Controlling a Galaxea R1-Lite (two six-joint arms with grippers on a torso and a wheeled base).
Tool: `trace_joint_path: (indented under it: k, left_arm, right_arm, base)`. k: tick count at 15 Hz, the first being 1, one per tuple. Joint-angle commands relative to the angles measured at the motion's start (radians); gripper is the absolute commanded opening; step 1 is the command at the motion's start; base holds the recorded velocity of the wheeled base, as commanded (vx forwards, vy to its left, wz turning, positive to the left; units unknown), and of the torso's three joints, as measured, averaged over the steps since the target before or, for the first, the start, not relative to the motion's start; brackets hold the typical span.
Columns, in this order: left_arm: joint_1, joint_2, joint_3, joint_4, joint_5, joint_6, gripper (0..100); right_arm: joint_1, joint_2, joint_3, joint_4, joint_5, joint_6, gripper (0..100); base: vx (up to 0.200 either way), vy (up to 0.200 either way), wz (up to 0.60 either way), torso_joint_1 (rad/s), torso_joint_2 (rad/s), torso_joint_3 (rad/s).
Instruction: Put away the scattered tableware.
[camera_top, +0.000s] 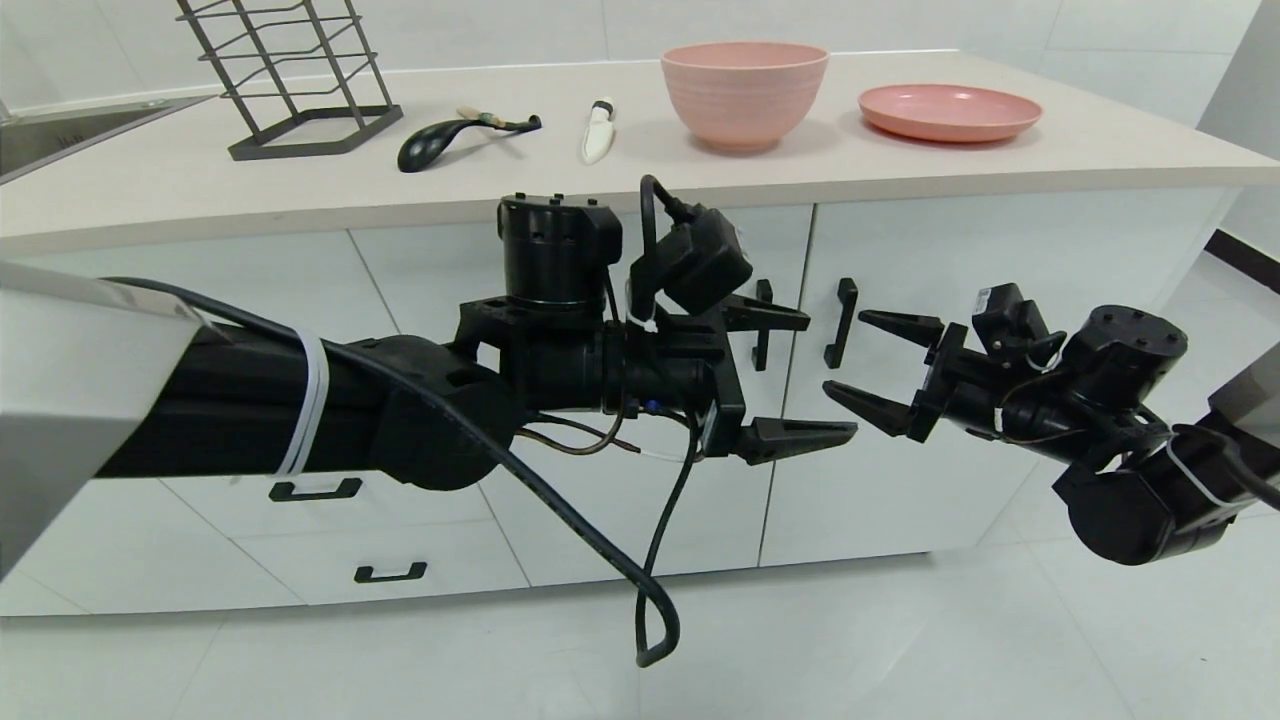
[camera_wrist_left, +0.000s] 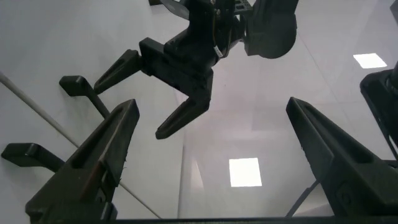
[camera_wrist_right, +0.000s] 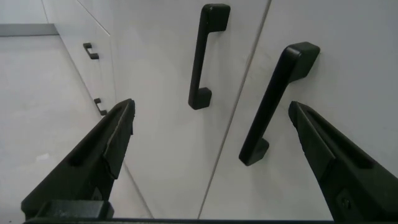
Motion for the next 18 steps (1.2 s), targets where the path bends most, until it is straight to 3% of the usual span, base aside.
trace_joint_path:
  k: [1, 7, 8, 12, 13, 15, 18]
  left_arm:
    - [-0.003, 0.011, -0.011, 0.002, -0.001, 0.006, 100]
    - [0.0, 0.011, -0.011, -0.002, 0.033, 0.001, 100]
    - [0.0, 0.011, -0.011, -0.002, 0.059, -0.011, 100]
    - [0.002, 0.014, -0.018, -0.035, 0.073, -0.069, 100]
    - [0.003, 0.014, -0.018, -0.036, 0.088, -0.092, 100]
    - [0.006, 0.017, -0.018, -0.039, 0.144, -0.178, 100]
    - [0.006, 0.043, -0.027, -0.101, 0.144, -0.19, 100]
  right_arm:
    - [-0.001, 0.019, -0.027, -0.001, 0.007, -0.001, 100]
    - [-0.006, 0.05, -0.058, -0.003, 0.013, -0.001, 100]
    - [-0.006, 0.064, -0.07, -0.004, 0.013, -0.001, 100]
    - [-0.003, 0.097, -0.107, -0.006, 0.035, -0.002, 100]
    - [0.003, 0.1, -0.107, -0.007, 0.041, -0.004, 100]
    - [0.011, 0.102, -0.107, -0.007, 0.044, -0.004, 100]
    - [0.02, 0.1, -0.103, -0.015, 0.088, -0.004, 100]
  base:
    - [0.0, 0.0, 0.0, 0.0, 0.0, 0.0]
    - [0.0, 0.0, 0.0, 0.0, 0.0, 0.0]
    - [0.0, 0.0, 0.0, 0.0, 0.0, 0.0]
    - [0.0, 0.0, 0.0, 0.0, 0.0, 0.0]
    - [0.0, 0.0, 0.0, 0.0, 0.0, 0.0]
    - [0.0, 0.0, 0.0, 0.0, 0.0, 0.0]
    - [0.0, 0.0, 0.0, 0.0, 0.0, 0.0]
